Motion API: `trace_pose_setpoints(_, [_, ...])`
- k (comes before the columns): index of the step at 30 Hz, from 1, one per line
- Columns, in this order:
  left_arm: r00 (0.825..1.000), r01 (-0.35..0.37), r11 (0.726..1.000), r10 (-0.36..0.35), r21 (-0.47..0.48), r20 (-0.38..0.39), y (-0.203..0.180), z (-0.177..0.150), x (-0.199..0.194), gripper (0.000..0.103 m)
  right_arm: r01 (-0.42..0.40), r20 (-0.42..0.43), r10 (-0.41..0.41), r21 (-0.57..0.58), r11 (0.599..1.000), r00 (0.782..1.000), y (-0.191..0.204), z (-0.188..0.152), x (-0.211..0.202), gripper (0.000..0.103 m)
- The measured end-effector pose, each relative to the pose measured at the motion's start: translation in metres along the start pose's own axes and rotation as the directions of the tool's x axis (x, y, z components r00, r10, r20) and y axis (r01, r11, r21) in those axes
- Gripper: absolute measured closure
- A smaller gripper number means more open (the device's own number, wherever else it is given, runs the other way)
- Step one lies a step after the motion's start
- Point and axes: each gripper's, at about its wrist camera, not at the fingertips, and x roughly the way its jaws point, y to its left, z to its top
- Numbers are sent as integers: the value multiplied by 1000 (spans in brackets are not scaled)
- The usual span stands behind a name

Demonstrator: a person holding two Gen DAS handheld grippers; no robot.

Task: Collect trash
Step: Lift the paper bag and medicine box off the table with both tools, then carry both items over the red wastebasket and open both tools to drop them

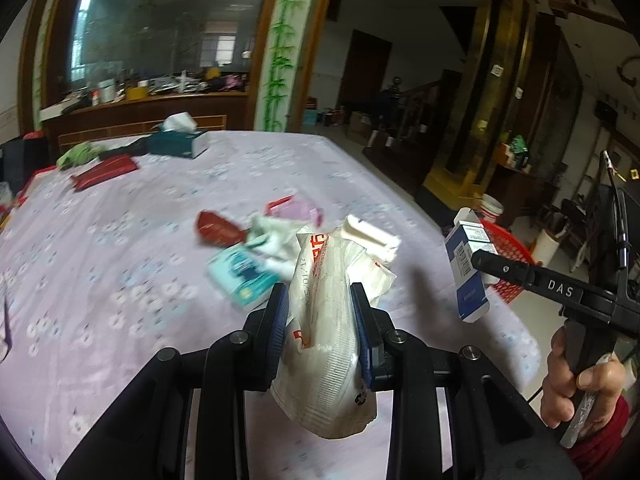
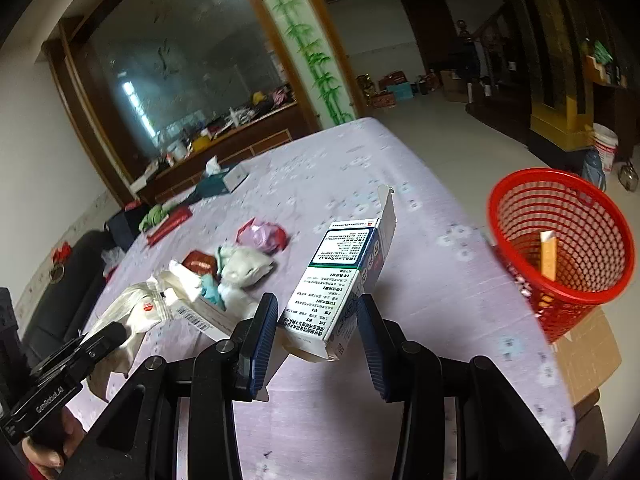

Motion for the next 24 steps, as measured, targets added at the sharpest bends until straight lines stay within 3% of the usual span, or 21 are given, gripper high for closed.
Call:
trace_pose_setpoints(14, [999, 48, 996, -47, 71, -7, -40, 40, 28, 74, 11, 21, -12, 70, 998, 1000, -38, 2, -22, 59])
trace_pose_setpoints(24, [988, 151, 977, -147, 149, -40, -100, 49, 46, 74, 71, 78, -80, 117, 991, 994, -78, 12, -52, 59])
